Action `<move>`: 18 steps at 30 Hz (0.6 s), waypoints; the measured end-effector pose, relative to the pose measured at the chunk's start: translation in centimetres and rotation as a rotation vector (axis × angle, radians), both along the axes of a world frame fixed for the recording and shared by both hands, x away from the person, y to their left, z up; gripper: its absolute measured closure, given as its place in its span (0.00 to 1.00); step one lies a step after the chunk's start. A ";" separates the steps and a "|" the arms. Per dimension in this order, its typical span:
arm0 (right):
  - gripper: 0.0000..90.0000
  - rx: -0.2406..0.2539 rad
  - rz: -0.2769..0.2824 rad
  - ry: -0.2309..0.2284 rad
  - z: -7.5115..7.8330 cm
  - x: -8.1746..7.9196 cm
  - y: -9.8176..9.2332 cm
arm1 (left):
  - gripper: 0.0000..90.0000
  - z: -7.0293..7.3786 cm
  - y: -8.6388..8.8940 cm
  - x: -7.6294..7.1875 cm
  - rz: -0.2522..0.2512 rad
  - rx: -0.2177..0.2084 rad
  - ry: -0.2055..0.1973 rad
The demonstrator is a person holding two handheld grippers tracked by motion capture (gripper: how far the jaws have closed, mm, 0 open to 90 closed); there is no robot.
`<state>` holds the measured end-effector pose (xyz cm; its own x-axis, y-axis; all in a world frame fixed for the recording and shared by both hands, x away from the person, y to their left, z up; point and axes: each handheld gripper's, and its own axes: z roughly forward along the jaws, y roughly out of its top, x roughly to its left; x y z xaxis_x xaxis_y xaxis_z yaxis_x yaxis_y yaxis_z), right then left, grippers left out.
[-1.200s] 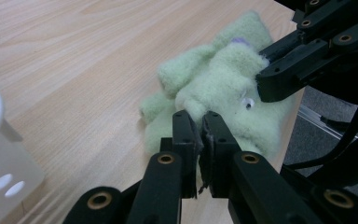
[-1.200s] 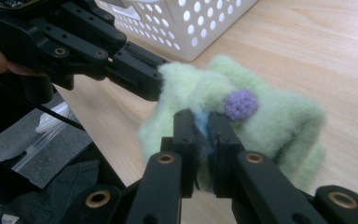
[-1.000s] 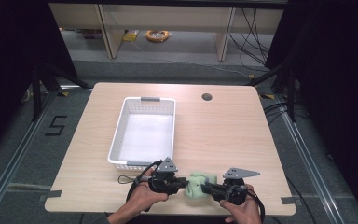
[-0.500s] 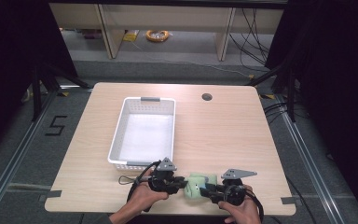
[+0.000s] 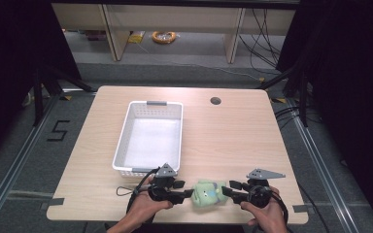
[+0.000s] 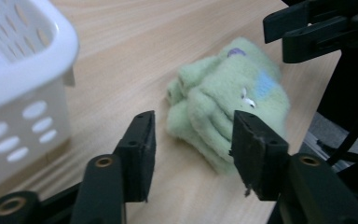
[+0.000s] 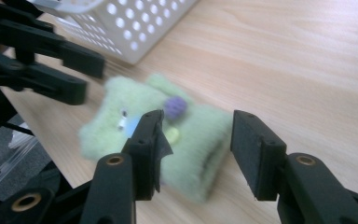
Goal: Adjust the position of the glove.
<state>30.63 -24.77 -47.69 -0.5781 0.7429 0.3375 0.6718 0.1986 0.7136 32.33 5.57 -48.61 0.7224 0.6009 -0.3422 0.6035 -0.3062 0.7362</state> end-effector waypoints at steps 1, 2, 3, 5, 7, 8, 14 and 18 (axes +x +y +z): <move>0.60 0.000 0.000 0.000 0.0 0.0 0.0 | 0.55 0.0 0.0 -0.2 0.010 -0.008 0.020; 0.59 -0.013 -0.003 0.003 -0.1 0.0 -0.2 | 0.52 -0.1 0.0 -0.4 0.018 -0.017 0.042; 0.58 -0.014 0.003 0.018 -0.3 0.2 -0.1 | 0.50 -0.2 0.0 -0.6 0.022 -0.019 0.056; 0.57 -0.029 0.001 0.026 -0.6 0.2 0.0 | 0.49 -0.4 -0.1 -0.9 0.023 -0.023 0.071; 0.57 -0.005 0.012 0.045 -0.8 0.3 0.1 | 0.48 -0.6 -0.4 -1.0 0.025 -0.039 0.098; 0.56 -0.029 0.001 0.042 -0.8 0.3 0.1 | 0.48 -0.7 -0.5 -1.0 0.021 -0.049 0.115; 0.56 -0.041 0.020 0.075 -1.6 0.7 0.5 | 0.49 -1.6 -1.5 -0.8 0.028 -0.040 0.149; 0.56 -0.056 0.029 0.093 -2.0 1.0 0.5 | 0.50 -1.7 -1.9 -0.6 0.015 -0.051 0.156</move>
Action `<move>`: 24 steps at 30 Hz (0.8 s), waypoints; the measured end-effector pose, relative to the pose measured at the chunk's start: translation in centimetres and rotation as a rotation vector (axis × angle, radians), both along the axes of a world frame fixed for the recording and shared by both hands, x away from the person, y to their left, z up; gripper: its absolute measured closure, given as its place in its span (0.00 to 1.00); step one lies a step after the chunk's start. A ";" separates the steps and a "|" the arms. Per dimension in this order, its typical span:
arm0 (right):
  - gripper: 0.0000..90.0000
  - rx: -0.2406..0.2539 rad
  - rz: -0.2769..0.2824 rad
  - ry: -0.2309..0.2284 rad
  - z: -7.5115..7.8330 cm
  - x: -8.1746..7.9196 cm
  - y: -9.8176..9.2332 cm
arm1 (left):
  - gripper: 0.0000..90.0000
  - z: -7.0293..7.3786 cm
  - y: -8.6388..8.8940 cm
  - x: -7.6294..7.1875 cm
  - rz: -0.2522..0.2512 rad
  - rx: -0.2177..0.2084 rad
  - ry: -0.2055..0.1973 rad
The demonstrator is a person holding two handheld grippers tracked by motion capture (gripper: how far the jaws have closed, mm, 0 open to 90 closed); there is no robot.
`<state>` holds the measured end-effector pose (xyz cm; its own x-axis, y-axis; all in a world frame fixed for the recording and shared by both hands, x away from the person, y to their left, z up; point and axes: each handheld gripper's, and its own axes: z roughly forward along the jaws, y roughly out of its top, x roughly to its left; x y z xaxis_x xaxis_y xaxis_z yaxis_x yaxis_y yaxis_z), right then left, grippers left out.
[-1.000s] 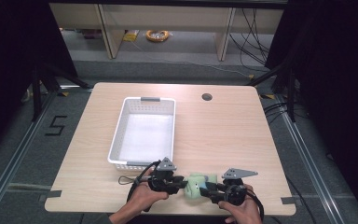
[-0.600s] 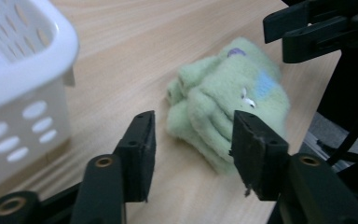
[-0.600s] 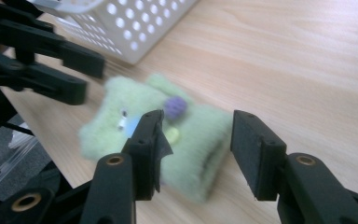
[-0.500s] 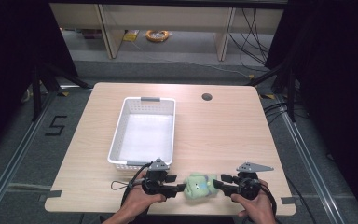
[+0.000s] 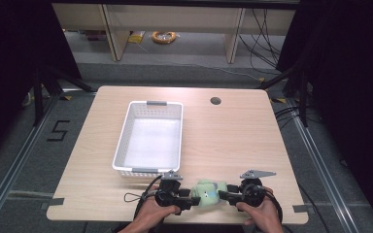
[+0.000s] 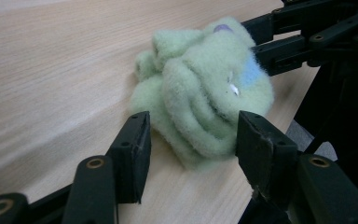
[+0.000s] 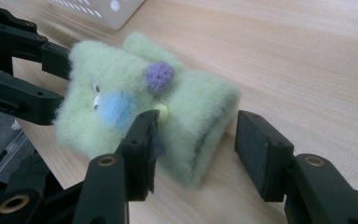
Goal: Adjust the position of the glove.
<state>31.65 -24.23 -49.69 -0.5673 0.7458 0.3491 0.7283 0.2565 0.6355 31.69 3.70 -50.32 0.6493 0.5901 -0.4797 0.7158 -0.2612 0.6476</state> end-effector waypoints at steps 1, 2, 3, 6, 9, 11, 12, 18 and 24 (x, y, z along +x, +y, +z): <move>0.56 0.002 0.003 0.009 -0.1 0.1 0.0 | 0.51 -0.1 -0.1 0.0 0.000 -0.003 0.002; 0.56 0.000 -0.004 0.016 -0.2 0.1 0.1 | 0.51 -0.1 -0.2 -0.1 0.005 0.011 0.004; 0.56 0.008 0.003 0.024 -0.4 0.1 0.1 | 0.52 -0.2 -0.3 0.0 -0.013 -0.003 0.009; 0.56 0.003 -0.004 0.033 -0.5 0.1 0.1 | 0.55 -0.5 -0.7 0.0 -0.018 -0.011 0.018; 0.56 0.019 0.002 0.042 -0.7 0.2 0.1 | 0.56 -0.5 -0.9 -0.1 -0.021 -0.006 0.016; 0.57 0.026 0.007 0.045 -0.9 0.2 0.2 | 0.58 -0.6 -1.0 0.0 -0.020 -0.011 0.016; 0.58 0.020 0.004 0.050 -0.9 0.1 0.2 | 0.59 -0.6 -0.9 0.2 -0.024 -0.004 0.010; 0.62 0.046 0.024 0.055 -1.2 0.3 0.3 | 0.68 -0.7 -0.8 0.3 -0.017 -0.004 0.013; 0.73 0.054 0.045 0.050 -1.2 0.3 0.3 | 0.80 -0.9 -0.7 0.3 -0.041 -0.024 0.007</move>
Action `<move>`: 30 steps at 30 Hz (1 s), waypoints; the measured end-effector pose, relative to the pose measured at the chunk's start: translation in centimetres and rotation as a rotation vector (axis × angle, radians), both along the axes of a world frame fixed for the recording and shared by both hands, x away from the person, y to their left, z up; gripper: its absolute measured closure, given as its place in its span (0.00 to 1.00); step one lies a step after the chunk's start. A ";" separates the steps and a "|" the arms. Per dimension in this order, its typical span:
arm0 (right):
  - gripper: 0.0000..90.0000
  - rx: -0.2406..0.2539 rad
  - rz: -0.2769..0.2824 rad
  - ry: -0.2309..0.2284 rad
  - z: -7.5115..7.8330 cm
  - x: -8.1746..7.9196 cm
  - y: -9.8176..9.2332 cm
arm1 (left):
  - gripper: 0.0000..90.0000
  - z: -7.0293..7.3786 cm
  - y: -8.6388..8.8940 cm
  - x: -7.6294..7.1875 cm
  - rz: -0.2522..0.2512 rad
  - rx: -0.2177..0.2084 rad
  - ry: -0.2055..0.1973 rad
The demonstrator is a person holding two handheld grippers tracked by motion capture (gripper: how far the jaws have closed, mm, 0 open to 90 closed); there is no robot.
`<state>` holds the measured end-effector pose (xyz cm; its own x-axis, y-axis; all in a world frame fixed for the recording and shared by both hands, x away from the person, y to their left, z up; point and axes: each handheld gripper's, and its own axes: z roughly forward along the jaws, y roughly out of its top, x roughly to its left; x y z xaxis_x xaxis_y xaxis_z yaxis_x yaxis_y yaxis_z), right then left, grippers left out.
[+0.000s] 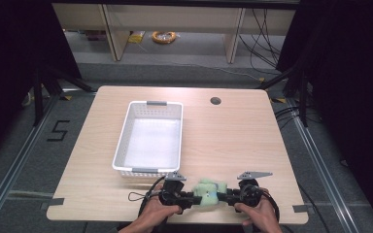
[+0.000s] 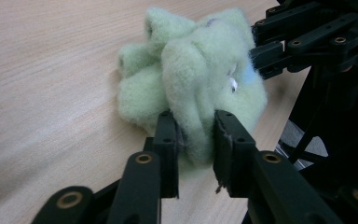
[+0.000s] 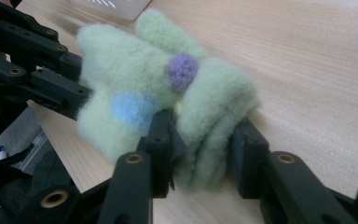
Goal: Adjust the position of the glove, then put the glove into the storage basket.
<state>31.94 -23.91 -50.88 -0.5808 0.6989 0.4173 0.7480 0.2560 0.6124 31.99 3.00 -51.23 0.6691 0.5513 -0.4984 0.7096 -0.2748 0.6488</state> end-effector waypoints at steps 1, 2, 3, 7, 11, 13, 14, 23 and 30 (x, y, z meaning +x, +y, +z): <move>0.73 0.000 0.000 0.000 0.0 0.0 0.0 | 0.80 0.0 0.0 -0.1 0.004 -0.001 -0.003; 0.74 0.023 -0.011 0.021 0.0 -0.2 0.2 | 0.81 0.0 -0.1 -0.1 0.007 -0.005 -0.007; 0.76 0.017 -0.004 0.018 0.1 -0.2 0.2 | 0.83 0.0 0.0 -0.1 -0.002 -0.003 -0.004; 0.78 0.018 0.007 -0.021 0.1 -0.2 0.0 | 0.85 0.5 0.0 -0.3 -0.008 0.020 -0.028; 0.80 0.027 0.006 -0.024 0.3 -0.4 -0.1 | 0.86 0.6 0.3 0.0 -0.002 -0.009 -0.017; 0.80 0.040 0.007 -0.028 0.3 -0.4 -0.1 | 0.86 0.7 0.4 0.1 0.000 -0.014 -0.014; 0.80 0.045 0.007 -0.035 0.5 -0.5 -0.1 | 0.86 0.9 0.5 0.1 0.004 -0.018 -0.012; 0.80 0.077 0.002 -0.043 0.9 -0.7 -0.1 | 0.86 1.6 0.9 0.0 -0.004 -0.021 -0.023; 0.81 0.073 -0.008 -0.059 1.4 -0.8 0.1 | 0.86 2.0 1.2 0.0 -0.008 -0.045 -0.027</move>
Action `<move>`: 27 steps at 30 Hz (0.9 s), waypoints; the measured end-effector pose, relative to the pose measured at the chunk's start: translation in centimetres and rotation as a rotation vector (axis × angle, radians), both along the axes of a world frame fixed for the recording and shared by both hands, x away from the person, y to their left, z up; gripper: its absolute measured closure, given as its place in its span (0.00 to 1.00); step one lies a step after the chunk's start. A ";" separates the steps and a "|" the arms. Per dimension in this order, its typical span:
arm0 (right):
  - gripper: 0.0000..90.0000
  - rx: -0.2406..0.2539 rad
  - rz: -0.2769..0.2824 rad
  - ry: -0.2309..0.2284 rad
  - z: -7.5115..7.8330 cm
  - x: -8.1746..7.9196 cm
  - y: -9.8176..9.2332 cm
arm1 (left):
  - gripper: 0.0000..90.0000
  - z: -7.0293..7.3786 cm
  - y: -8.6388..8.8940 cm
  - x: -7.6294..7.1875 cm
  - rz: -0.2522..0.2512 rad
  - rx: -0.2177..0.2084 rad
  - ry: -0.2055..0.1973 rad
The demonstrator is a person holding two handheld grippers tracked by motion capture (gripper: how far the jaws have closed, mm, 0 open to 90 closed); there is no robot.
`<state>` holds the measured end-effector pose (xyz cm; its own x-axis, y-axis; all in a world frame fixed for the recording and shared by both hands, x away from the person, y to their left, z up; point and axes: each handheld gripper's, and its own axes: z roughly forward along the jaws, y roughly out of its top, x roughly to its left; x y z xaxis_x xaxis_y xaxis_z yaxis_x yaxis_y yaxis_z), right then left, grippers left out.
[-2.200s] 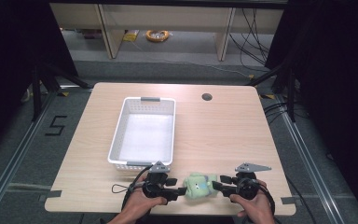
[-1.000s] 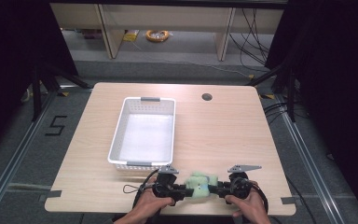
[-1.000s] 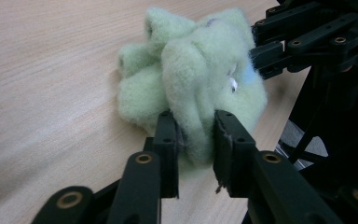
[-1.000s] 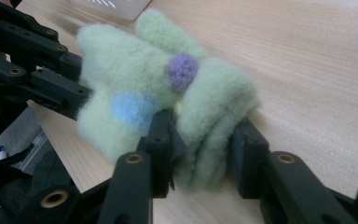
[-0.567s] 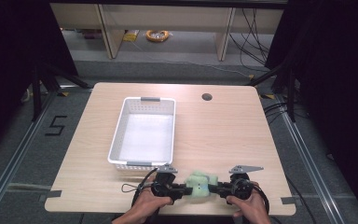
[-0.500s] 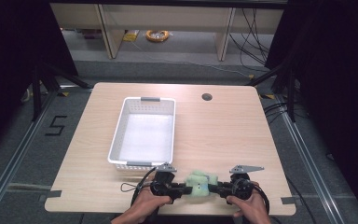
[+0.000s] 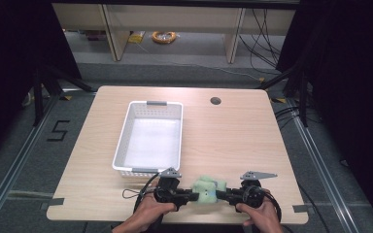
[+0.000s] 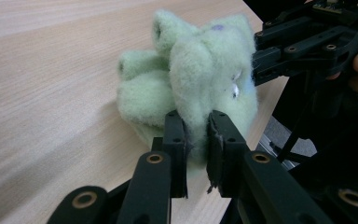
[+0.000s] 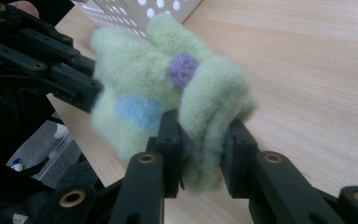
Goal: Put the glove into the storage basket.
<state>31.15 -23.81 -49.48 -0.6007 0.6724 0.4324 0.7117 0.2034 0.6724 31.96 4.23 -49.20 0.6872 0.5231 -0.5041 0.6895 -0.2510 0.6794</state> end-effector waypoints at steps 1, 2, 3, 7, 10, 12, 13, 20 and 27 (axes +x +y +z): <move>0.81 0.028 -0.001 0.033 0.2 -0.2 0.1 | 0.86 0.1 0.1 0.0 0.003 0.005 -0.002; 0.81 0.043 0.003 0.027 0.3 -0.2 0.2 | 0.86 0.2 0.1 0.0 0.002 0.003 -0.006; 0.81 0.019 0.011 -0.007 0.4 -0.1 0.0 | 0.86 0.3 0.2 0.0 0.002 -0.003 -0.006; 0.81 0.034 0.014 0.013 1.0 -0.1 0.5 | 0.86 0.8 0.5 0.0 0.011 0.002 -0.021; 0.81 0.018 0.028 -0.019 1.5 0.0 0.7 | 0.86 1.2 0.8 0.1 0.007 -0.013 -0.023; 0.81 0.031 0.021 -0.005 1.8 -0.1 1.0 | 0.86 1.4 1.0 0.2 0.001 -0.010 -0.027; 0.81 0.019 0.033 -0.019 1.9 0.1 0.9 | 0.86 1.5 1.1 0.2 0.001 -0.011 -0.028; 0.81 0.035 0.031 -0.006 2.8 0.5 1.6 | 0.86 2.5 1.7 0.5 0.007 -0.002 -0.043; 0.81 0.038 0.050 -0.036 4.8 1.2 2.2 | 0.86 4.4 2.7 1.0 0.012 -0.008 -0.066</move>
